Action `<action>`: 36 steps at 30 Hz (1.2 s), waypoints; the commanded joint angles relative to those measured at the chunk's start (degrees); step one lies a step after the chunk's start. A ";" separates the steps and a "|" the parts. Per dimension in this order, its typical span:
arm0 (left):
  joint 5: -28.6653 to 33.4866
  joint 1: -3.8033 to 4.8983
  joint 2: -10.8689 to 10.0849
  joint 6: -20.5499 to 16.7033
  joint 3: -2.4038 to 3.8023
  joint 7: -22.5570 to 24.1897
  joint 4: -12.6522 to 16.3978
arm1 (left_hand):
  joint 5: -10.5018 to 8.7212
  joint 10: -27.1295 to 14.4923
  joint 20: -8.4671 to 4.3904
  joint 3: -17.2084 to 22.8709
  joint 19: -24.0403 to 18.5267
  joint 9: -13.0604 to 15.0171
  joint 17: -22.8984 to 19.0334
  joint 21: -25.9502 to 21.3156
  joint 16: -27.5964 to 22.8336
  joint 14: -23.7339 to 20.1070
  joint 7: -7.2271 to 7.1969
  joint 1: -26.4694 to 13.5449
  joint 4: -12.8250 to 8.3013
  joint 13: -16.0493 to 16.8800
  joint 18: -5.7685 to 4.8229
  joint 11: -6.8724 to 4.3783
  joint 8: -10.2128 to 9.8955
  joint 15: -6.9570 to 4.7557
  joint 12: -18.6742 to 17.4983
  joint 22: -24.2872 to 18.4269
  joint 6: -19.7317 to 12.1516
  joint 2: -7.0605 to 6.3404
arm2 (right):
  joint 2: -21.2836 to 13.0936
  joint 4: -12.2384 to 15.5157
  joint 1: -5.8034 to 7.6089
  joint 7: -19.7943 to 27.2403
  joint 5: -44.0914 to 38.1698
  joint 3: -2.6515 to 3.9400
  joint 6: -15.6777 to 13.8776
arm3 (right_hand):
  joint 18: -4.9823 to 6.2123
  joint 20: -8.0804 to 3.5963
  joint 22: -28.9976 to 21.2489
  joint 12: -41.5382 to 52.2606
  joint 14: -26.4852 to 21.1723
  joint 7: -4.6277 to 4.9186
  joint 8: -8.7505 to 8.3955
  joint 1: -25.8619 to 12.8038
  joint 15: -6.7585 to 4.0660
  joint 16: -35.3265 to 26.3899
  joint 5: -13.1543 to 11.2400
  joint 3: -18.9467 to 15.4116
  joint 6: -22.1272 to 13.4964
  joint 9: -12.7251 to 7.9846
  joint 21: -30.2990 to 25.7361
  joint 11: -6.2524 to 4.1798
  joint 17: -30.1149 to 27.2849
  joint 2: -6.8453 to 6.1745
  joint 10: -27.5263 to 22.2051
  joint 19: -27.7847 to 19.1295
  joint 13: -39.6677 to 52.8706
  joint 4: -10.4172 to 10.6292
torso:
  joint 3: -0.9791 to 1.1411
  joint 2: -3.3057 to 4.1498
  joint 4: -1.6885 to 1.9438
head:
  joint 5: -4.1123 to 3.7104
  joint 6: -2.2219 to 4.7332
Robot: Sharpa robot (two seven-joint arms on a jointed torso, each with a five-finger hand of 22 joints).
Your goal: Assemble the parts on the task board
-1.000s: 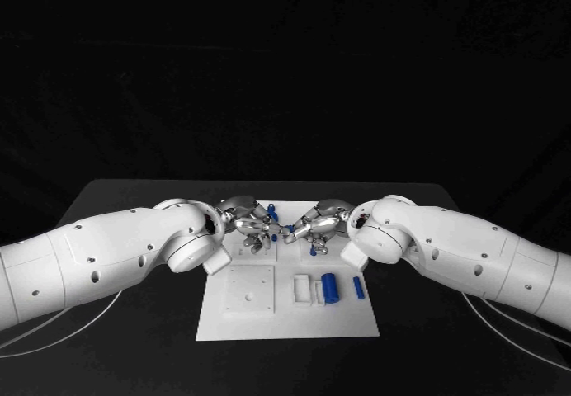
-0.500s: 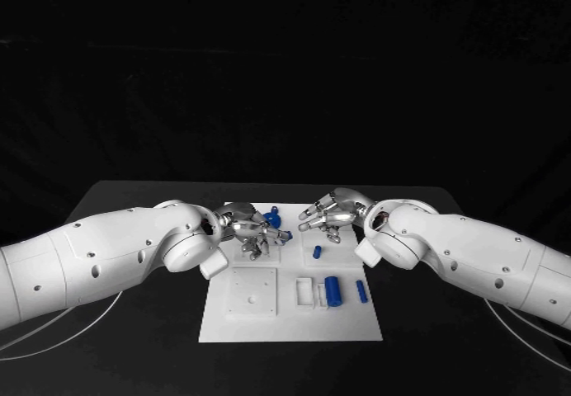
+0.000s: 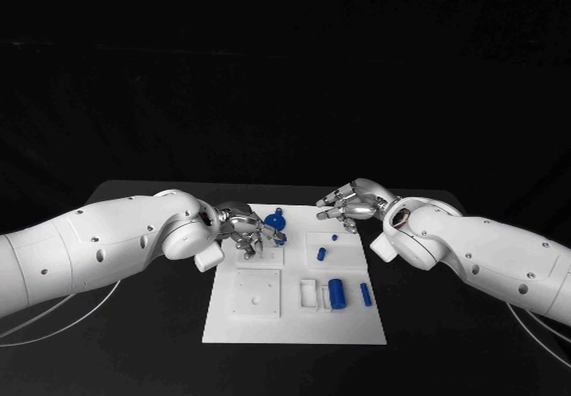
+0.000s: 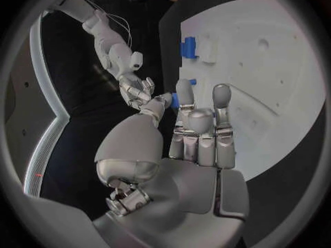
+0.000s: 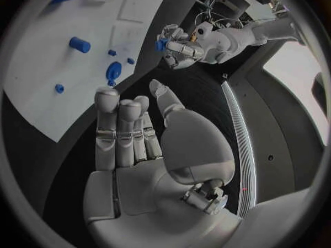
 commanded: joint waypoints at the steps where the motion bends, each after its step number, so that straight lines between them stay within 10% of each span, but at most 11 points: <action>1: 0.53 0.71 0.62 4.71 0.05 -5.44 -0.97 | 0.10 2.75 -0.20 8.71 -0.22 1.06 0.25 0.31 0.44 0.33 -3.16 -0.80 -8.39 -0.07 -0.37 -0.41 -0.06 -0.26 0.45 1.15 4.82 0.29 | -0.15 0.18 -0.06 3.27 -0.22 0.09 -1.93 | 0.15 -0.12 3.67 0.22 0.09 -0.01 -0.23 -0.46 -0.29 0.05 0.37 1.02 0.52 -0.08 0.39 -0.38 0.12 -0.44 0.14 1.41 -0.08 0.04 | 0.03 0.04 0.07 | 0.29 -0.05; 5: -0.62 1.50 1.39 6.51 0.05 -8.58 -1.96 | 0.12 2.75 -0.13 9.47 -0.23 2.21 0.52 0.42 0.61 0.39 -3.21 -0.97 -8.48 -0.15 -0.28 -0.45 -0.06 -0.21 0.65 1.18 4.81 0.06 | -0.24 0.31 -0.06 3.85 -0.46 0.12 -2.52 | 0.16 -0.15 3.65 0.26 0.10 -0.05 -0.25 -0.55 -0.31 0.03 0.71 2.53 0.68 -0.09 0.41 -0.41 0.13 -0.90 0.16 1.37 -0.17 0.01 | 0.01 0.00 0.06 | 0.45 -0.11; 8: -3.29 2.29 2.38 7.97 0.05 -11.57 -3.02 | -4.46 2.76 -0.03 15.81 -0.23 3.29 0.73 0.77 0.72 0.47 -3.12 -2.35 -8.06 -0.25 -0.04 -0.35 -0.10 -0.26 0.79 1.23 4.80 -1.68 | -0.28 0.44 -0.06 4.15 -0.67 0.14 -2.92 | 0.15 -0.16 3.68 0.26 0.12 -0.01 -0.23 -0.74 -0.30 0.01 0.74 3.34 0.72 -0.08 0.60 -0.41 0.15 -1.13 0.19 1.39 -0.23 0.04 | -0.03 0.00 0.08 | 0.61 -0.16; 19: -11.00 4.37 7.75 17.01 0.04 -19.77 -9.41 | -3.17 2.78 0.00 17.29 -0.71 8.16 1.70 1.69 1.21 0.56 -3.46 -2.92 -8.67 -0.49 0.17 -0.59 -0.05 -0.15 1.43 1.19 4.79 -1.87 | -0.87 0.90 -0.05 2.54 -2.82 0.23 -6.46 | 0.24 -0.16 3.55 0.06 0.19 -0.09 -0.23 -1.51 -0.34 -0.30 4.15 6.76 1.03 -0.08 0.10 -0.55 -0.15 -2.74 0.36 1.27 -0.55 0.05 | -0.03 -0.01 -0.02 | 1.36 -0.25; 36: -16.22 4.53 16.14 23.90 0.04 -20.87 -20.67 | -1.83 2.79 0.15 18.24 -0.57 10.29 3.19 2.22 2.09 0.98 -3.67 -3.41 -8.65 -0.07 0.48 -0.72 -0.02 -0.06 2.55 1.19 5.15 -2.25 | -0.37 0.68 -0.03 2.16 -3.17 0.91 -11.60 | 0.22 -0.35 3.34 -1.12 0.29 -0.13 -0.23 -2.74 -0.53 -1.03 7.77 9.75 1.18 -0.08 -1.01 -0.77 -0.85 -4.05 1.04 1.32 -2.52 0.28 | 0.03 0.09 0.04 | 1.72 -0.48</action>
